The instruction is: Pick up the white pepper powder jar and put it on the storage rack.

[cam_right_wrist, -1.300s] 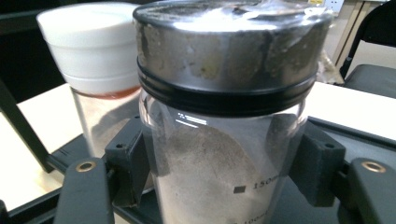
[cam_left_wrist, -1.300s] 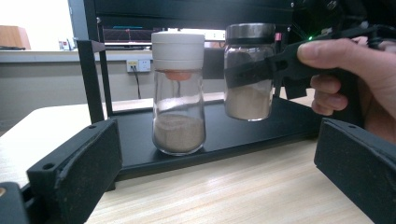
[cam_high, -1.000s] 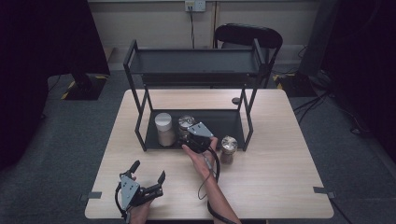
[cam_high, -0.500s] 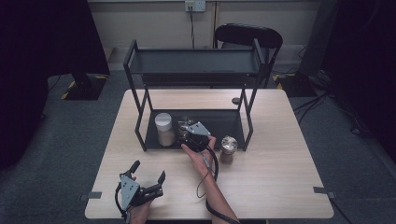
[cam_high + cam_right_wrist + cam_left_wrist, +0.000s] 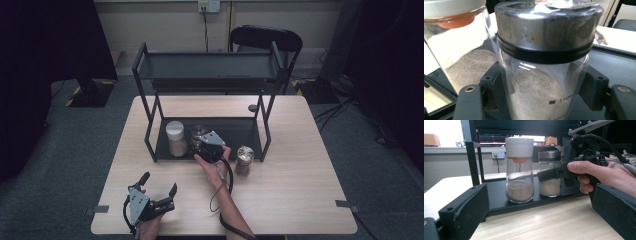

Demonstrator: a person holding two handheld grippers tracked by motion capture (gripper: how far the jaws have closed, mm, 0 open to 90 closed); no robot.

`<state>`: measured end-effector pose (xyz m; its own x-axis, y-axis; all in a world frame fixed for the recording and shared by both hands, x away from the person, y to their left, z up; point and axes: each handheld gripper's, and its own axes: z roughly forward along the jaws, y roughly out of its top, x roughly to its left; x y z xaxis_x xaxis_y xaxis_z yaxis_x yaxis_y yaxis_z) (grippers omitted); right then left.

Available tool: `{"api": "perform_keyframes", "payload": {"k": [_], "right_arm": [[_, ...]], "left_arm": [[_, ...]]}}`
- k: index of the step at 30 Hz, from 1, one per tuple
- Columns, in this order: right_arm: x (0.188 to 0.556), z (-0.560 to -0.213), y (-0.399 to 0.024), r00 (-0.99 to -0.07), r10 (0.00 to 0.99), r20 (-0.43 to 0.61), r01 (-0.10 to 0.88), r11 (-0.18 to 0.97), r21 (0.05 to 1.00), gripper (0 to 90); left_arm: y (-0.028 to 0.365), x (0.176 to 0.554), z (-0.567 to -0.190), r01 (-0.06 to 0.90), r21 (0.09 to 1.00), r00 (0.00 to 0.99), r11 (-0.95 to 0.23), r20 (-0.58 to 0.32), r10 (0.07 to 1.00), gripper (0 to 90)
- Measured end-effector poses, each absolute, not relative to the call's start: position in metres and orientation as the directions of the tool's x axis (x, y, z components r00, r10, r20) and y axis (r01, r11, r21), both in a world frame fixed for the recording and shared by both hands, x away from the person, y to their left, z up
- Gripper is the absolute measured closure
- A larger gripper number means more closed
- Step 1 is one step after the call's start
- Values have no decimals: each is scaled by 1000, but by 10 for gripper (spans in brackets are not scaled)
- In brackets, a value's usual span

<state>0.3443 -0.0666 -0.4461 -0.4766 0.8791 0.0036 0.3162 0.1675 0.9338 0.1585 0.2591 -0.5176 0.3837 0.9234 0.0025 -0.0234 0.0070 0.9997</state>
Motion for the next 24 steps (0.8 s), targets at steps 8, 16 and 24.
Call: {"api": "perform_keyframes", "payload": {"k": [8,16,24], "right_arm": [[341,-449,-67,-481,877,-10,305,179,935,310],[341,-448,-67,-483,876,-6,313,179,933,307],[344,-446,-71,-497,868,2,317,180,931,289]], "left_arm": [[259,158,-518,-24,1000,383,7,3,924,1],[259,158,-518,-23,1000,384,7,2,923,0],[259,159,-517,-21,1000,385,9,0,923,1]]}}
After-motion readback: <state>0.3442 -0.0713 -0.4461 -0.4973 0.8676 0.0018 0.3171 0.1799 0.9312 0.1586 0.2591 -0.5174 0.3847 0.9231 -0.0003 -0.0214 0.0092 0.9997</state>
